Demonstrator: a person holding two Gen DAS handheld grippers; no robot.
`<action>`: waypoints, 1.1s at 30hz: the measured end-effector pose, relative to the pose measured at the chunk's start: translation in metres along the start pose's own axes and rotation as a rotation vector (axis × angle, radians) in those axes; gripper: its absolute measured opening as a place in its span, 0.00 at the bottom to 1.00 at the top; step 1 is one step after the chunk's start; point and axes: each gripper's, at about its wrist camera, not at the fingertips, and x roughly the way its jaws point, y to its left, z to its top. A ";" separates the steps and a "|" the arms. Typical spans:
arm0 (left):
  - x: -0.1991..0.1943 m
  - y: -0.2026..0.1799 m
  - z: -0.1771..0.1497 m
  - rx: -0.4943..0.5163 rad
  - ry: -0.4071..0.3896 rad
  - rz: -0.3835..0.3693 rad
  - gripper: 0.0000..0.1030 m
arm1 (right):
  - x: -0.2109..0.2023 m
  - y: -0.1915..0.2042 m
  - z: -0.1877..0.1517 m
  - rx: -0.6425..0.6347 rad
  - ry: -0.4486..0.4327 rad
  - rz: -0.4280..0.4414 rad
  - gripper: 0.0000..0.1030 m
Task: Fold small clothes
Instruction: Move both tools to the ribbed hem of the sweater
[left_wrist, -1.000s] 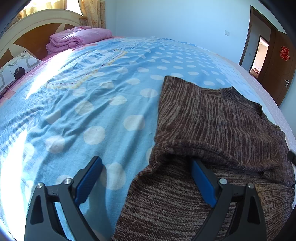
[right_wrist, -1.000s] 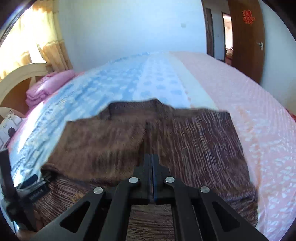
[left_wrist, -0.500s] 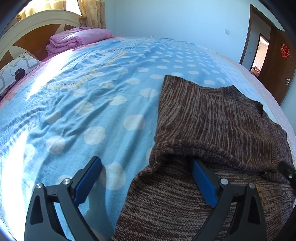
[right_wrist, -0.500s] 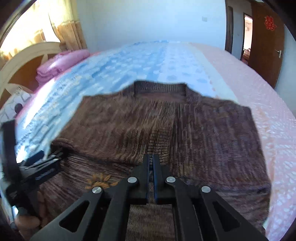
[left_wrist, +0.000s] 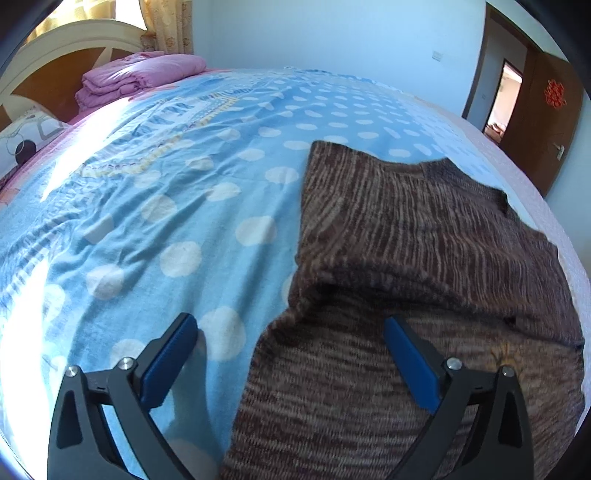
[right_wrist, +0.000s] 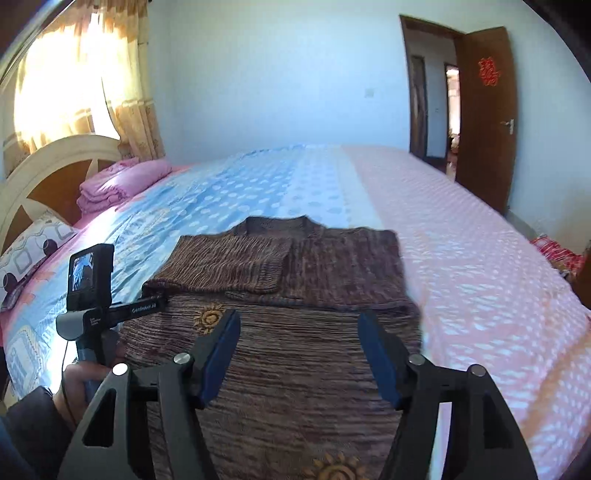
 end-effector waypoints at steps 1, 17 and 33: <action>-0.005 -0.001 -0.005 0.018 -0.002 0.001 1.00 | -0.009 -0.003 -0.003 -0.009 -0.011 -0.014 0.65; -0.122 0.033 -0.089 0.324 -0.110 -0.170 1.00 | -0.148 -0.056 -0.016 -0.004 -0.146 -0.081 0.65; -0.152 0.086 -0.179 0.212 0.085 -0.491 0.96 | -0.162 -0.072 -0.106 -0.107 0.147 -0.047 0.65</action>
